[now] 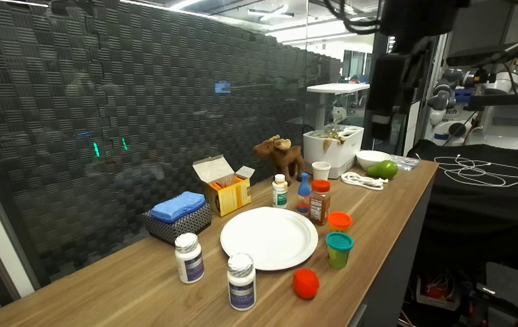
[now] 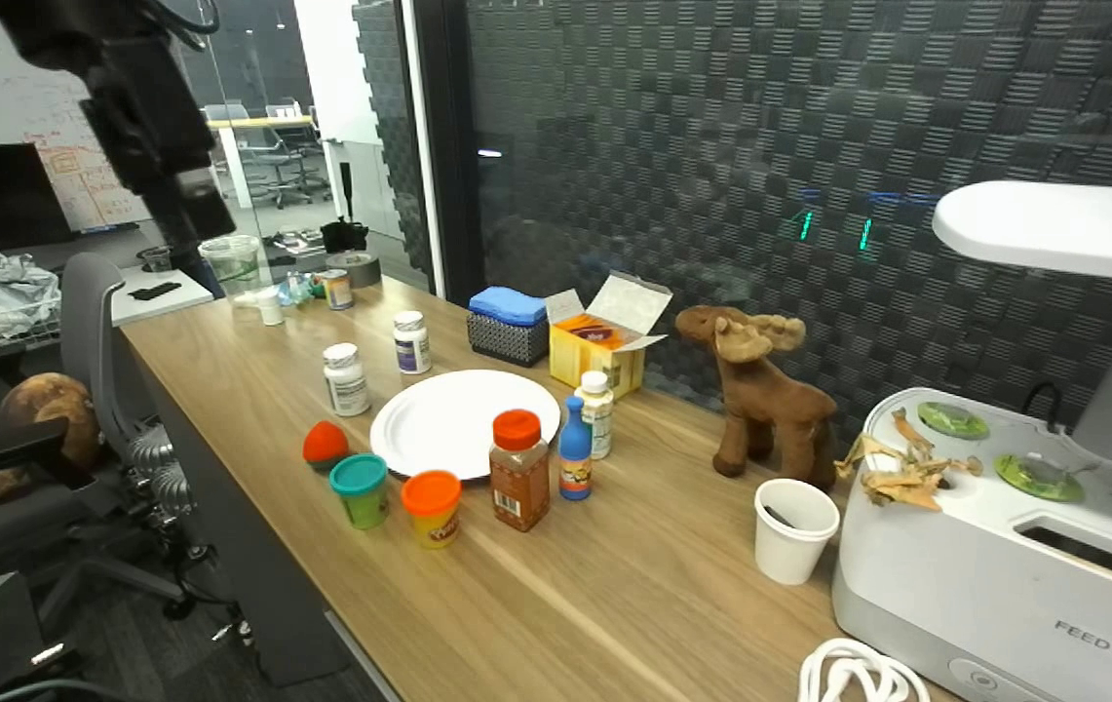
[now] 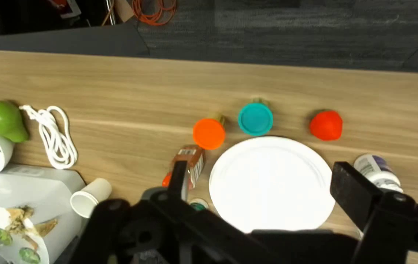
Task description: Pick up all the objects surrounding the white plate and arrange them on the plate
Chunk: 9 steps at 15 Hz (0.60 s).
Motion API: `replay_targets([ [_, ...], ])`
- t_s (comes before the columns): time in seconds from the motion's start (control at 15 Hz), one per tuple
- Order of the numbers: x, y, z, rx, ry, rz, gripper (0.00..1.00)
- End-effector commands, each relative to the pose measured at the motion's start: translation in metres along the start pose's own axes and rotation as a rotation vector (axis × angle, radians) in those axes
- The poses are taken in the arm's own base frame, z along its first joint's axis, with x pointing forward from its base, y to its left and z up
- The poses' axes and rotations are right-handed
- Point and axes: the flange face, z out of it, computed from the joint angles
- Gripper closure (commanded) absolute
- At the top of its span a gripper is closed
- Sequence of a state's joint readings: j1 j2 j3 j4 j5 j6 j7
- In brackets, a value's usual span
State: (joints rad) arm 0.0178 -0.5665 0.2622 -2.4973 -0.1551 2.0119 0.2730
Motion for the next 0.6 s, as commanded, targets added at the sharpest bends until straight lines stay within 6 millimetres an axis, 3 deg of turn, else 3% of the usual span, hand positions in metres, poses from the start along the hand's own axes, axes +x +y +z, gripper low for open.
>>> replay_targets([
  [0.0,0.067,-0.047,0.001,-0.031,0.071,0.063,0.00],
  [0.2,0.108,-0.087,0.013,0.017,0.016,0.096,0.00],
  [0.53,0.153,-0.148,0.046,0.104,-0.026,0.156,0.00],
])
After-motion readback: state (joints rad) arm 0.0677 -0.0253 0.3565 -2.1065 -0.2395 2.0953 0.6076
